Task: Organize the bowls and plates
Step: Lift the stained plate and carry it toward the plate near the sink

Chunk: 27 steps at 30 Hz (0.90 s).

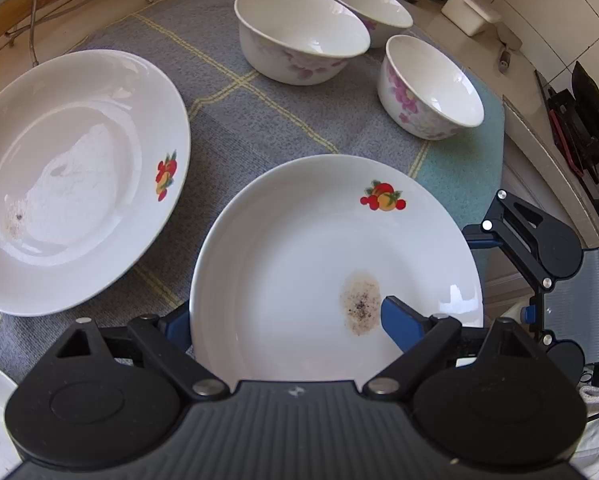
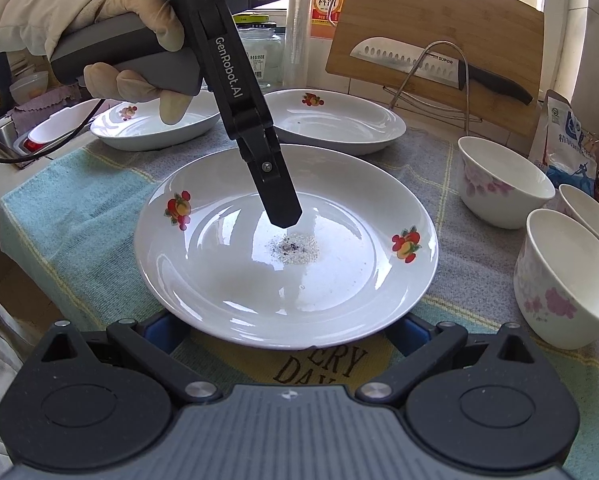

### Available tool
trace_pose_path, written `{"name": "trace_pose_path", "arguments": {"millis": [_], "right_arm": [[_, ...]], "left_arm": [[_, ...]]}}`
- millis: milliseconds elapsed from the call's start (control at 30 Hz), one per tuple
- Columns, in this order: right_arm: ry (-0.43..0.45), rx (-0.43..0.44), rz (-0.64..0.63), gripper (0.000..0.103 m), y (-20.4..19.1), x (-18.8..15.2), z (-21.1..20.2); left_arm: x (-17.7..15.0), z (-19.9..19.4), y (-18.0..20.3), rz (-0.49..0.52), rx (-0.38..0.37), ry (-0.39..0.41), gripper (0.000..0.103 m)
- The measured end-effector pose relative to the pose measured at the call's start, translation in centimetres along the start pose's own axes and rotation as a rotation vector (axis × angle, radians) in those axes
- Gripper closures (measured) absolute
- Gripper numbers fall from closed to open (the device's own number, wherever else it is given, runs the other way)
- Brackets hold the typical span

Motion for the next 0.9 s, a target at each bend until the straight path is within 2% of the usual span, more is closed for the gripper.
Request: {"name": "trace_pose_path", "arguments": {"millis": [467, 900], "right_arm": [[0.022, 0.043, -0.066, 0.000, 0.0, 3.1, -0.9], [0.061, 0.143, -0.179, 0.000, -2.7, 7.6, 1.4]], "left_arm": [[-1.1, -3.5, -0.6, -0.042, 0.021, 0.080, 0.011], [-5.3, -8.7, -4.1, -0.159, 0.097, 0.182, 0.011]]}}
Point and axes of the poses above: each gripper's, at about its wrist camera, not at the fingertips, and z roughly the way its jaws point, y to its right, x to its top, the point moved 1 cm from there along z, roughly the way its jaws point, and after that the axes turned 1 degree about z, right-handed, at the moved point
